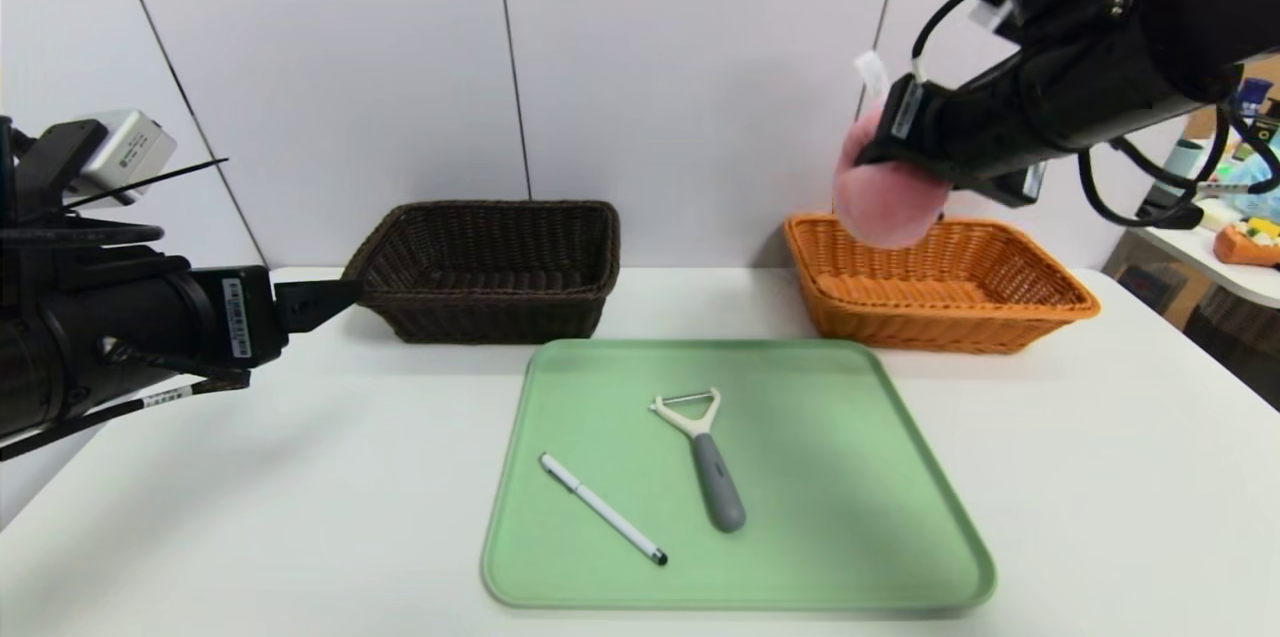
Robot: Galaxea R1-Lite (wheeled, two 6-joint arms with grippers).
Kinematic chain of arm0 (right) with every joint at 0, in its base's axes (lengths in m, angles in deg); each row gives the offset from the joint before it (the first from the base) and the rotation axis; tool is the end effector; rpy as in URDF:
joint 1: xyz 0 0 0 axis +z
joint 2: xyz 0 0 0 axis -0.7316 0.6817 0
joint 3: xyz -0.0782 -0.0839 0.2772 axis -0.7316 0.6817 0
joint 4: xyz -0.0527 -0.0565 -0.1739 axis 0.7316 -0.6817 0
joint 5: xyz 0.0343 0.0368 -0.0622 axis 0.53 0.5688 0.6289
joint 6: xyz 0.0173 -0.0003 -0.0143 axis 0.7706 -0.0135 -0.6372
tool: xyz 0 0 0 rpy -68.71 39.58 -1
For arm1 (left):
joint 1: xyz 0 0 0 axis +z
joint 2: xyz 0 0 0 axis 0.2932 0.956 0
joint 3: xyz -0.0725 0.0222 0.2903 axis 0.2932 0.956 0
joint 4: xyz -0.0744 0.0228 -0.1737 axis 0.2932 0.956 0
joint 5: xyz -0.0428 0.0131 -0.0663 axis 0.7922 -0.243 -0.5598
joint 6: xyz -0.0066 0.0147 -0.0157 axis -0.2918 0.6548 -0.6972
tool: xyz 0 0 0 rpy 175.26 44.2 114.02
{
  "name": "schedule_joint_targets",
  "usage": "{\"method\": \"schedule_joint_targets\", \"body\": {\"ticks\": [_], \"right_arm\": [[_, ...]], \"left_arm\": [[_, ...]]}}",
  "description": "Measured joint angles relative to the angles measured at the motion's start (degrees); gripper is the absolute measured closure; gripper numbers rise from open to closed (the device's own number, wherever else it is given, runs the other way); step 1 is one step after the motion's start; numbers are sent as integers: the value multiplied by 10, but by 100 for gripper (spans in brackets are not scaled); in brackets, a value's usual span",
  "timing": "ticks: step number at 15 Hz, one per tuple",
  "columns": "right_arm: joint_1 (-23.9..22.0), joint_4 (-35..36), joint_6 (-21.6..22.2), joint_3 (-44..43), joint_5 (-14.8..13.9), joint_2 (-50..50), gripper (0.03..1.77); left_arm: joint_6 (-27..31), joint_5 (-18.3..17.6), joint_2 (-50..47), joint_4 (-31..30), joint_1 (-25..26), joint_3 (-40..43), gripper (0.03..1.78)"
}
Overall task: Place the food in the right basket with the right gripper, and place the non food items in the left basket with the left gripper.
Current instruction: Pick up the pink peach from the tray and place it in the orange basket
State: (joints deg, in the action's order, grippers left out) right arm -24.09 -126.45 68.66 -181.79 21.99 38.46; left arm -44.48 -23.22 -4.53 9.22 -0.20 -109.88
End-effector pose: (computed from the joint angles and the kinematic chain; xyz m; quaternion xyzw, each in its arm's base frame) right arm 0.3084 0.1251 0.3245 0.2022 0.2913 -0.0055 0.9350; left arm 0.1811 -0.0525 0.2513 -0.0528 0.1648 -0.0518 0.9835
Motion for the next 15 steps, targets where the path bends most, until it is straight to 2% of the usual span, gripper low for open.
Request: {"method": "schedule_joint_targets", "body": {"ticks": [2,4,7,9,14,15], "right_arm": [[-51,55,-10,0,-5,8,106],[-92,67,-10,0,1,26,106],[-138,69,-5,2,39,64,106],[-152,71,-4,2,52,89,106],[-165,73,7,2,58,134,106],[-168,71,7,3,59,141,102]], "left_arm": [[1,-1,0,0,-1,0,12],[1,-1,1,0,-3,-1,12],[1,-1,1,0,-6,-1,12],[1,-1,1,0,-6,-1,12],[0,-1,4,0,-6,1,12],[0,-1,5,0,-6,1,12]]}}
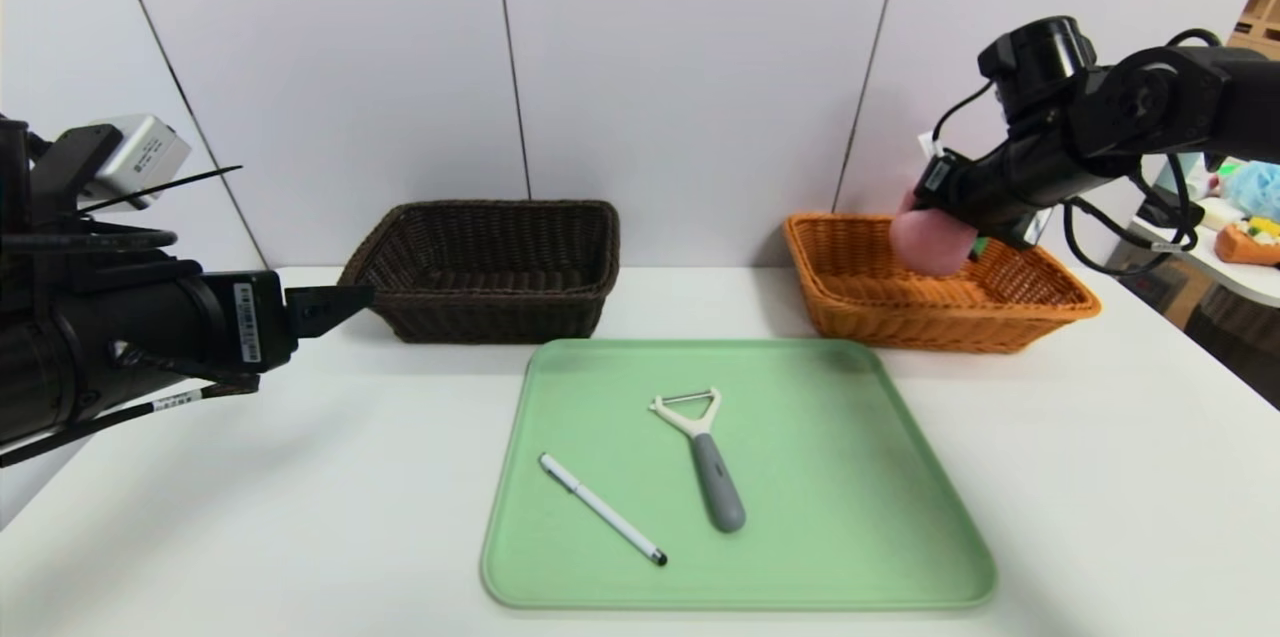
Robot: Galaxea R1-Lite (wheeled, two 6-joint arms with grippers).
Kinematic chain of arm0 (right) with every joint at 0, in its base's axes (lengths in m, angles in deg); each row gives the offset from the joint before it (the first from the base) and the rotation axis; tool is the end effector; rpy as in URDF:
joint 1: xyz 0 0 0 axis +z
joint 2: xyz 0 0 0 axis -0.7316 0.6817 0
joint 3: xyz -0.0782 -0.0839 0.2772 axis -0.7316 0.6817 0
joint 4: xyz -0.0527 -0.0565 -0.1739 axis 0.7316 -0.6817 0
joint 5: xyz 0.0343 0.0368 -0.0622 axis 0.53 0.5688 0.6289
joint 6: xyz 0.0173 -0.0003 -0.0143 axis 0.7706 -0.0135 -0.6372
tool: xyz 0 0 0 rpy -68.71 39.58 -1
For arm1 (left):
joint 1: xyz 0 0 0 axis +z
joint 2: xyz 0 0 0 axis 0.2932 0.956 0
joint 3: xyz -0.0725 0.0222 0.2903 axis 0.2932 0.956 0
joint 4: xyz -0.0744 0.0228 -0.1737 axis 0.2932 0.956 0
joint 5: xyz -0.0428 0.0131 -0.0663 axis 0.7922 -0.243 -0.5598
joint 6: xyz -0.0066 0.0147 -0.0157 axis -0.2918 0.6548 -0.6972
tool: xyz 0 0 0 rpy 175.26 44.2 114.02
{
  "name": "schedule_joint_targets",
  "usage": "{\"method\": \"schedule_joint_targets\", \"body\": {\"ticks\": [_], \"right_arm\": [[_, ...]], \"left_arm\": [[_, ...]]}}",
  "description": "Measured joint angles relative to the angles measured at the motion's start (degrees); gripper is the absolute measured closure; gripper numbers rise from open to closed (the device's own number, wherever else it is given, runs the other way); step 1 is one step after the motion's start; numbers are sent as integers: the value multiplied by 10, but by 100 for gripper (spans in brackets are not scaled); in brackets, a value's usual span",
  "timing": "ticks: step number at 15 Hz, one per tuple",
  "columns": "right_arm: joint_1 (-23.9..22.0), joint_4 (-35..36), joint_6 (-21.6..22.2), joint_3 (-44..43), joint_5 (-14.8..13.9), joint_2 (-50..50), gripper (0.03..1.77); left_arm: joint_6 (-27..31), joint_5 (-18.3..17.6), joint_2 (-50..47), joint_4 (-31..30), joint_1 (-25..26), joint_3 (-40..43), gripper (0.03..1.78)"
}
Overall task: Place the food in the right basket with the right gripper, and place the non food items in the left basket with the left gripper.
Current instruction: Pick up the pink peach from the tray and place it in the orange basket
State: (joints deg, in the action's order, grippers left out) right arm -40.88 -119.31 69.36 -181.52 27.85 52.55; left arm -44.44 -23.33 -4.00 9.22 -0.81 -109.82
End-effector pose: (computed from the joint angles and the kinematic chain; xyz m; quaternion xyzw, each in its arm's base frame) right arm 0.4088 0.0412 0.2413 0.2500 0.3313 -0.1158 0.9024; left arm 0.1827 -0.0552 0.2493 -0.0505 0.1701 -0.0575 0.9825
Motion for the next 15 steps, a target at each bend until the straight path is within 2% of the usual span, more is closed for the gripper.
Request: {"method": "schedule_joint_targets", "body": {"ticks": [4,6,10,15], "right_arm": [[-11,6,0,1,31,11,63],[-16,5,0,1,32,14,50],[-22,6,0,1,33,18,34],[-23,6,-1,1,36,22,22]], "left_arm": [[0,0,7,0,0,-3,12],[0,1,11,0,0,-3,12],[-1,1,16,-1,0,-4,12],[-1,1,20,-1,-1,-6,12]]}}
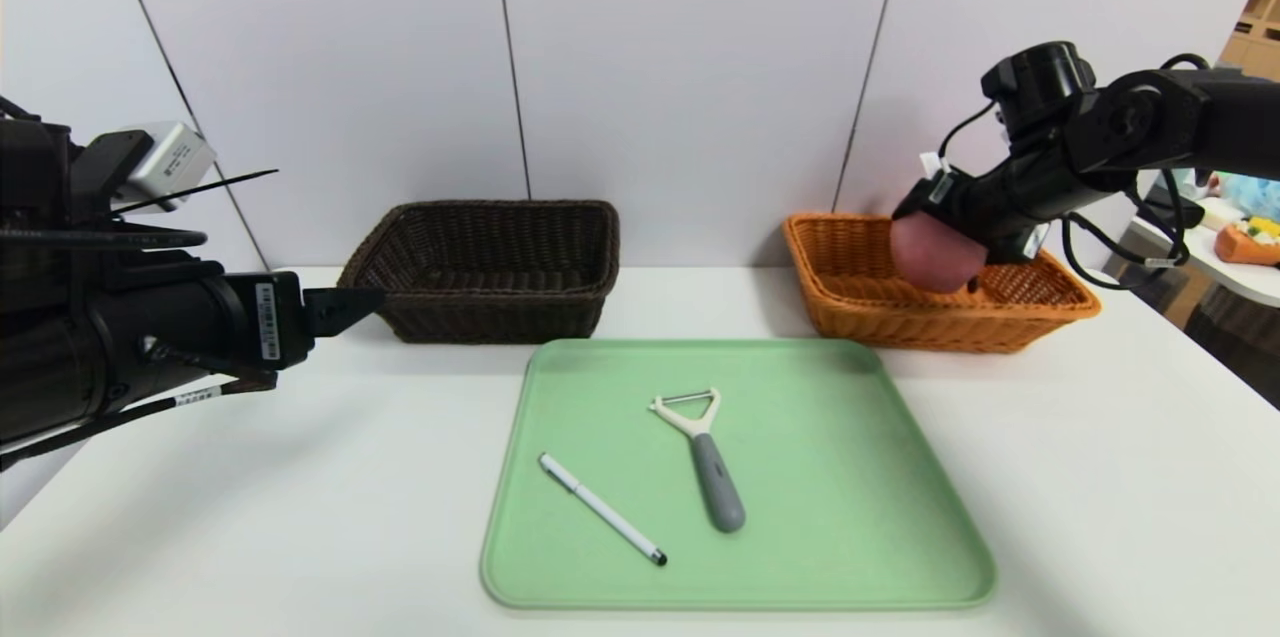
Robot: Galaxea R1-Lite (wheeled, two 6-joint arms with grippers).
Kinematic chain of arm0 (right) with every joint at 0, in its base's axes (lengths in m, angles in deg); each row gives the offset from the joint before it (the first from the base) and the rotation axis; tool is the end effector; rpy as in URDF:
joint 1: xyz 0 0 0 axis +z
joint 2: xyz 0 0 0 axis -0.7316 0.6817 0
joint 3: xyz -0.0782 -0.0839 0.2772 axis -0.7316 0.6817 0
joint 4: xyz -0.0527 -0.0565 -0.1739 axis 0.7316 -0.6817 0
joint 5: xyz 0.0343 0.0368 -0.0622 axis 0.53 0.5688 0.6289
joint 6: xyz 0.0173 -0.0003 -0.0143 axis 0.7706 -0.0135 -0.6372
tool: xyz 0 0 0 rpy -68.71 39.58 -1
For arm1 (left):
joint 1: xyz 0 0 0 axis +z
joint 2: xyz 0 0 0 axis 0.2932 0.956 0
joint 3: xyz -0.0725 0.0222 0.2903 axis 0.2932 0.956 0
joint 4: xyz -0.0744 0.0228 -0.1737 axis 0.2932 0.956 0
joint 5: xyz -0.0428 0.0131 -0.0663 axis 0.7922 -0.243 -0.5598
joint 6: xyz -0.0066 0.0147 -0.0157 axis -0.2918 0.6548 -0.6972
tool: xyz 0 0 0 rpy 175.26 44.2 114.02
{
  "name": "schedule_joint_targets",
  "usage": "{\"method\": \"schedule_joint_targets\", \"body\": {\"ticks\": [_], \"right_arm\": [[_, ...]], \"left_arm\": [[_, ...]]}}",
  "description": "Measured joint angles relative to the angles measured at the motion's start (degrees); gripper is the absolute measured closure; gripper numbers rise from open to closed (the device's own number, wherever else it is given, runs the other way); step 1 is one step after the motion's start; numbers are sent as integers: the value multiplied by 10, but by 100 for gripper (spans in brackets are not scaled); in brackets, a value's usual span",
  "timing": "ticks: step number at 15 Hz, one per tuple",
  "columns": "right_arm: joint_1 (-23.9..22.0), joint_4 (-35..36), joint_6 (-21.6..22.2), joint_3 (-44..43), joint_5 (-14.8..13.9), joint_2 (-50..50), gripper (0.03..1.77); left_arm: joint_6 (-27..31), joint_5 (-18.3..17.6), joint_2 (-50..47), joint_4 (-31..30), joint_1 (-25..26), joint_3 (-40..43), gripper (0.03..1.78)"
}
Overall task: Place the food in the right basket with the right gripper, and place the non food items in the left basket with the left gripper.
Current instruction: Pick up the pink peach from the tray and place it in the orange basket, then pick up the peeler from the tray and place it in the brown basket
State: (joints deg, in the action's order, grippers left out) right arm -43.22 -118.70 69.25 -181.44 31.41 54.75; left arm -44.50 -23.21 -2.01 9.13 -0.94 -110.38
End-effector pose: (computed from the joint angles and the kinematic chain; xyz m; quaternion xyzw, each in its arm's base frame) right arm 0.4198 0.0266 0.2257 0.2639 0.3489 -0.1107 0.8924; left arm 0.1912 -0.0583 0.2454 -0.0477 0.1812 -0.0563 0.9807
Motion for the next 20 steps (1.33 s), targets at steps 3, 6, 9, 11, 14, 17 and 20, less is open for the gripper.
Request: {"method": "schedule_joint_targets", "body": {"ticks": [3,6,9,11,14,17,20], "right_arm": [[0,0,-1,0,1,1,17],[0,-1,-1,0,1,3,15],[1,-2,-5,-1,0,4,13],[2,-3,-13,-1,-1,4,12],[4,-12,-34,0,-4,2,11],[7,-13,-54,0,-9,-3,11],[17,-29,-53,0,-4,-18,11]], "left_arm": [[0,0,0,0,0,0,12],[0,0,1,0,0,1,12],[0,0,1,0,0,0,12],[0,1,1,0,0,0,12],[0,1,0,0,-1,0,12],[0,1,-1,0,-1,0,12],[0,1,-3,0,0,1,12]]}}
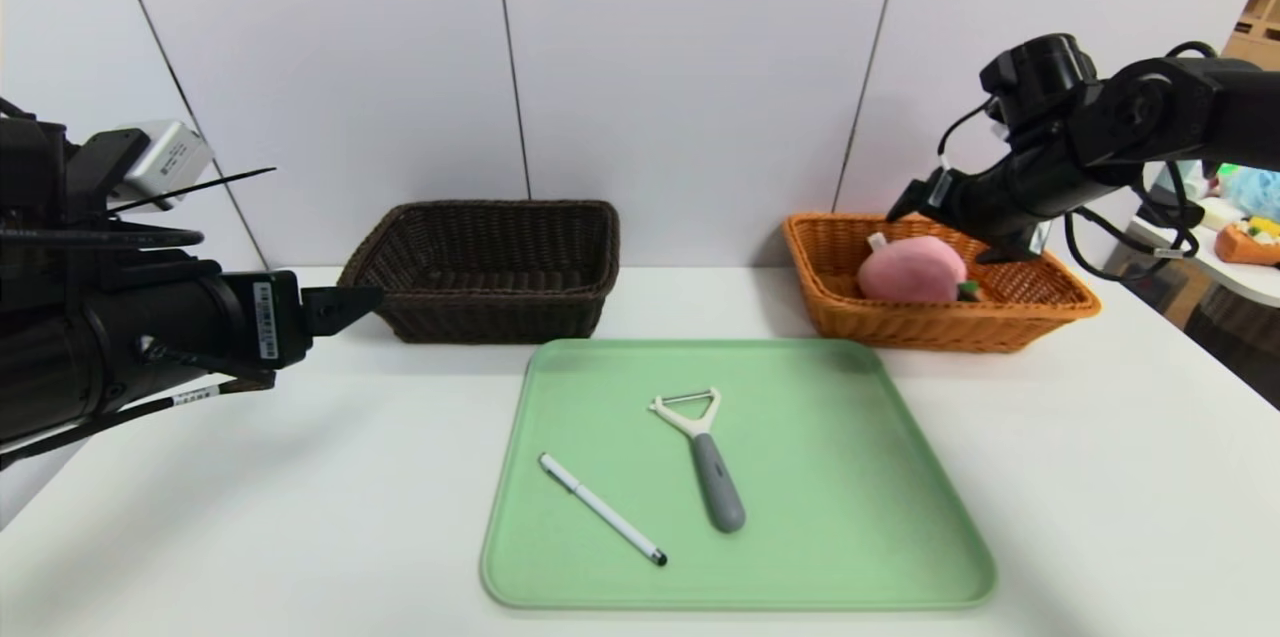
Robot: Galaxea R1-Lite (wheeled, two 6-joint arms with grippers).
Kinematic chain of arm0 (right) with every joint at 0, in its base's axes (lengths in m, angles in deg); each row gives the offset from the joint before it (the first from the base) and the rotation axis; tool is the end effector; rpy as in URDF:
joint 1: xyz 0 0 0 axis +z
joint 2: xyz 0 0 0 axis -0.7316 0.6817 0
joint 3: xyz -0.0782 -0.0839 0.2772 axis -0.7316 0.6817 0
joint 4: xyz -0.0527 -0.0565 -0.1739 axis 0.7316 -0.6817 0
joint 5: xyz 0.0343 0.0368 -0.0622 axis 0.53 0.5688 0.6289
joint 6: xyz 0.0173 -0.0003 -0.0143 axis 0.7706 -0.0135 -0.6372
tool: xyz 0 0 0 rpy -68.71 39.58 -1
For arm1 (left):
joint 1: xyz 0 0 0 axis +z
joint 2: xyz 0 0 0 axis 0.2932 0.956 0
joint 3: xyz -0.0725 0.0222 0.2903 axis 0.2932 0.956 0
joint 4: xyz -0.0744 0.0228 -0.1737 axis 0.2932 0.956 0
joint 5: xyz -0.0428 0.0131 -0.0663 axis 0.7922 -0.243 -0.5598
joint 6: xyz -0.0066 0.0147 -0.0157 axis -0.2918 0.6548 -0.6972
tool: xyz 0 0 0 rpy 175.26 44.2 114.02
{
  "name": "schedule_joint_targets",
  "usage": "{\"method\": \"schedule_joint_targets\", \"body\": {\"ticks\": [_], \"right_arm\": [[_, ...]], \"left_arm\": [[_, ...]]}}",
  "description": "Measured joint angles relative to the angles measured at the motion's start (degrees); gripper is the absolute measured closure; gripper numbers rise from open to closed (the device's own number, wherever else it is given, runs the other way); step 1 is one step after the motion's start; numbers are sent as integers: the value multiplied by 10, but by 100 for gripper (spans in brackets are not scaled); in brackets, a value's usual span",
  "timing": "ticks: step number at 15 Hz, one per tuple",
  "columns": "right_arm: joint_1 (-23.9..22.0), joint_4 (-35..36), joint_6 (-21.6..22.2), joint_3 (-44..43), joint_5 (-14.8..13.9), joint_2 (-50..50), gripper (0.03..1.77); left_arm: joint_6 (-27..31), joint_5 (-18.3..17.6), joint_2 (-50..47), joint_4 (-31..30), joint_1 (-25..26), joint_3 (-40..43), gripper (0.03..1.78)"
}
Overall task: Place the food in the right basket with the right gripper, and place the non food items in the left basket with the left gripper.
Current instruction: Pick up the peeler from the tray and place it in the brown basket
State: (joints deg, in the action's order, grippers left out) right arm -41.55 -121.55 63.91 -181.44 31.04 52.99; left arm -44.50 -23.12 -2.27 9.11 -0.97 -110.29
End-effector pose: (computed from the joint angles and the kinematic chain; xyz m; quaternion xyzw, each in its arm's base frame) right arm 0.4083 0.0376 0.2348 0.2141 0.3645 -0.0864 0.9021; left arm 0.1900 -0.0580 0.2459 -0.0480 0.1795 -0.0560 0.9810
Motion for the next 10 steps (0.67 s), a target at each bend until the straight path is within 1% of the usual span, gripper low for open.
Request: {"method": "schedule_joint_targets", "body": {"ticks": [2,6,8,10], "right_arm": [[25,-36,-4,0,5,-21,11],[98,-99,-49,0,5,-79,11],[148,-130,-78,1,4,-112,11],[183,-139,-121,7,-10,-136,11]], "left_arm": [[1,0,-1,1,0,4,12],[1,0,-2,1,-1,8,12],[1,0,-2,1,-1,9,12],[0,0,-3,1,-1,9,12]]}}
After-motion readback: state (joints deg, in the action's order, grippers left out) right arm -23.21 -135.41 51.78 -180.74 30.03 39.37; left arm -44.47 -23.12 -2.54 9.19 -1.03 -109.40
